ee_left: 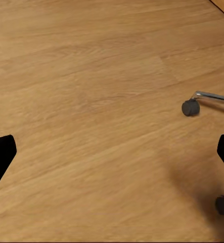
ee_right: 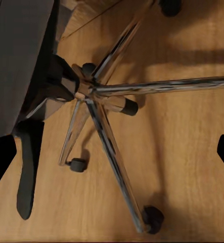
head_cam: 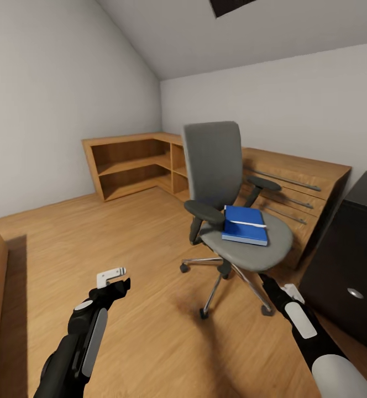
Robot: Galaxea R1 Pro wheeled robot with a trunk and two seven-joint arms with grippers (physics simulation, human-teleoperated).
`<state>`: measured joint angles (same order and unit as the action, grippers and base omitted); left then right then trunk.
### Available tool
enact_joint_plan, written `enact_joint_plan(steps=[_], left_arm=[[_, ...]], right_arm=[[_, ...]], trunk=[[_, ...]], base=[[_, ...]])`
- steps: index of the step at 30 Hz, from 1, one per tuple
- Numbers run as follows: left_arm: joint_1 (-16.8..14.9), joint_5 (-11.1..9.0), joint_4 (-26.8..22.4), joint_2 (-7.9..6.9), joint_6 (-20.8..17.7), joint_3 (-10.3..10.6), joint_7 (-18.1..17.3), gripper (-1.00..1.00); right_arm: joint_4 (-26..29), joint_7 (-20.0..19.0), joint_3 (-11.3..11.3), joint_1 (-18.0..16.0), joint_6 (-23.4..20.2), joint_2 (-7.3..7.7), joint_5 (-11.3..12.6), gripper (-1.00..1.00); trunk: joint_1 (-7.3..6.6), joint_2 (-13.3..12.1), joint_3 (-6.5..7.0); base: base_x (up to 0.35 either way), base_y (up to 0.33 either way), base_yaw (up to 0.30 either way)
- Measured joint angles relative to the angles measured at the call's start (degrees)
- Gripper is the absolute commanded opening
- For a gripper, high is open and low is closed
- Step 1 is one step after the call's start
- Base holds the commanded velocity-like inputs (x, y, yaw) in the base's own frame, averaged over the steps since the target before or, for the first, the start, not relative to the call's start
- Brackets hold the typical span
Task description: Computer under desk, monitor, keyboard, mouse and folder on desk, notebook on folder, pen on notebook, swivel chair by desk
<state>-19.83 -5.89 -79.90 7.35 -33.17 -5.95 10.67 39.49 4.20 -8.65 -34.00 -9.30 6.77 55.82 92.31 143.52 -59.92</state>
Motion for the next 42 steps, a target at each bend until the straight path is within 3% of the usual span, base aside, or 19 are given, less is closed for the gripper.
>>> enact_joint_plan(steps=[13,17,20,29,42], left_arm=[[0.0,0.0,0.0,0.0,0.0,0.0,0.0,1.0],[0.0,0.0,0.0,0.0,0.0,0.0,0.0,1.0],[0.0,0.0,0.0,0.0,0.0,0.0,0.0,1.0],[0.0,0.0,0.0,0.0,0.0,0.0,0.0,1.0],[0.0,0.0,0.0,0.0,0.0,0.0,0.0,1.0]], right_arm=[[0.1,0.0,-0.4,0.0,0.0,0.39,0.0,1.0],[0.3,0.0,-0.6,0.0,0.1,1.48,0.1,1.0],[0.3,0.1,-2.0,0.0,0.1,2.69,0.2,1.0],[0.4,0.1,-7.5,0.0,-0.3,3.81,0.2,1.0],[0.5,0.1,-8.7,0.0,-0.4,4.52,0.3,1.0]], trunk=[[-0.03,0.0,0.0],[-0.03,0.0,0.0],[-0.03,0.0,0.0],[-0.03,0.0,0.0],[-0.03,0.0,0.0]], base=[[-0.147,0.0,0.0],[-0.008,0.0,0.0],[-0.002,0.0,0.0],[0.0,0.0,0.0],[0.008,0.0,0.0]])
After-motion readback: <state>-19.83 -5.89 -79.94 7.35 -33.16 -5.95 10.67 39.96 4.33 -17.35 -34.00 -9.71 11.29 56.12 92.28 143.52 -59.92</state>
